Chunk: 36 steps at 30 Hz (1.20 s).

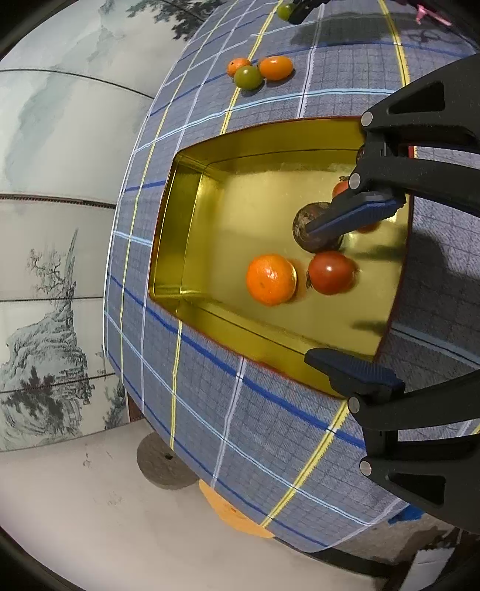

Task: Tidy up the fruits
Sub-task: 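Carry the green fruit into the tin and open the right gripper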

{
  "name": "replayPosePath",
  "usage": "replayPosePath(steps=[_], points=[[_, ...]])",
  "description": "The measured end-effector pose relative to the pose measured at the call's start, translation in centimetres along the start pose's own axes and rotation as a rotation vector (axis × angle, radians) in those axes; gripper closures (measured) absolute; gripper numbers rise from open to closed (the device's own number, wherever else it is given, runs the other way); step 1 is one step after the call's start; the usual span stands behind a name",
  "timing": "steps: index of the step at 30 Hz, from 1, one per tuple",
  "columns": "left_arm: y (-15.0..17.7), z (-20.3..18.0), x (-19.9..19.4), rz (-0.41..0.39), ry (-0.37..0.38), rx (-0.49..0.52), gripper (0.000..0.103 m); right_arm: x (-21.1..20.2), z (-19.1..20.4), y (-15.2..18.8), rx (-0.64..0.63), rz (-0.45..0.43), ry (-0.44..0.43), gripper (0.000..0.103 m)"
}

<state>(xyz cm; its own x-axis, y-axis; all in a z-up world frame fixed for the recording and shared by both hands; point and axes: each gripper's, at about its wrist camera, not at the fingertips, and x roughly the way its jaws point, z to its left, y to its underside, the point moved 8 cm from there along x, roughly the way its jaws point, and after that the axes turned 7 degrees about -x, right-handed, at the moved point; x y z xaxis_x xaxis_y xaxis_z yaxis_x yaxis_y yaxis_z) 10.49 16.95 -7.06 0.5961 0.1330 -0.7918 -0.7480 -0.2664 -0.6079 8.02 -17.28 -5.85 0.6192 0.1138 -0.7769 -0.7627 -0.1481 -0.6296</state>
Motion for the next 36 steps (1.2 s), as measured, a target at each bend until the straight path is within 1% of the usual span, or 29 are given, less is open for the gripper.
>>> replayPosePath(steps=[2,9,15,19,24,28,36], points=[[0.0,0.4,-0.2,-0.004,-0.003,-0.009,0.038,-0.1,2.5,-1.1,-0.037,-0.013,-0.049,0.069],[0.2,2.5,-0.8,-0.01,-0.033,-0.05,0.038,-0.2,12.1,-4.0,-0.161,-0.037,-0.226,0.069],[0.4,3.9,-1.1,-0.012,-0.053,-0.079,0.037,0.0,19.4,-5.6,-0.28,-0.048,-0.313,0.069],[0.5,4.7,-1.2,-0.008,-0.059,-0.097,0.038,0.5,22.9,-6.0,-0.341,-0.042,-0.343,0.069],[0.7,5.9,-1.4,-0.008,-0.07,-0.124,0.038,1.5,25.6,-6.1,-0.397,-0.025,-0.348,0.069],[0.8,7.0,-1.4,-0.006,-0.077,-0.145,0.038,2.6,27.0,-6.0,-0.43,-0.005,-0.34,0.069],[1.1,8.2,-1.4,-0.005,-0.079,-0.171,0.037,3.8,28.2,-5.5,-0.464,0.019,-0.321,0.069]])
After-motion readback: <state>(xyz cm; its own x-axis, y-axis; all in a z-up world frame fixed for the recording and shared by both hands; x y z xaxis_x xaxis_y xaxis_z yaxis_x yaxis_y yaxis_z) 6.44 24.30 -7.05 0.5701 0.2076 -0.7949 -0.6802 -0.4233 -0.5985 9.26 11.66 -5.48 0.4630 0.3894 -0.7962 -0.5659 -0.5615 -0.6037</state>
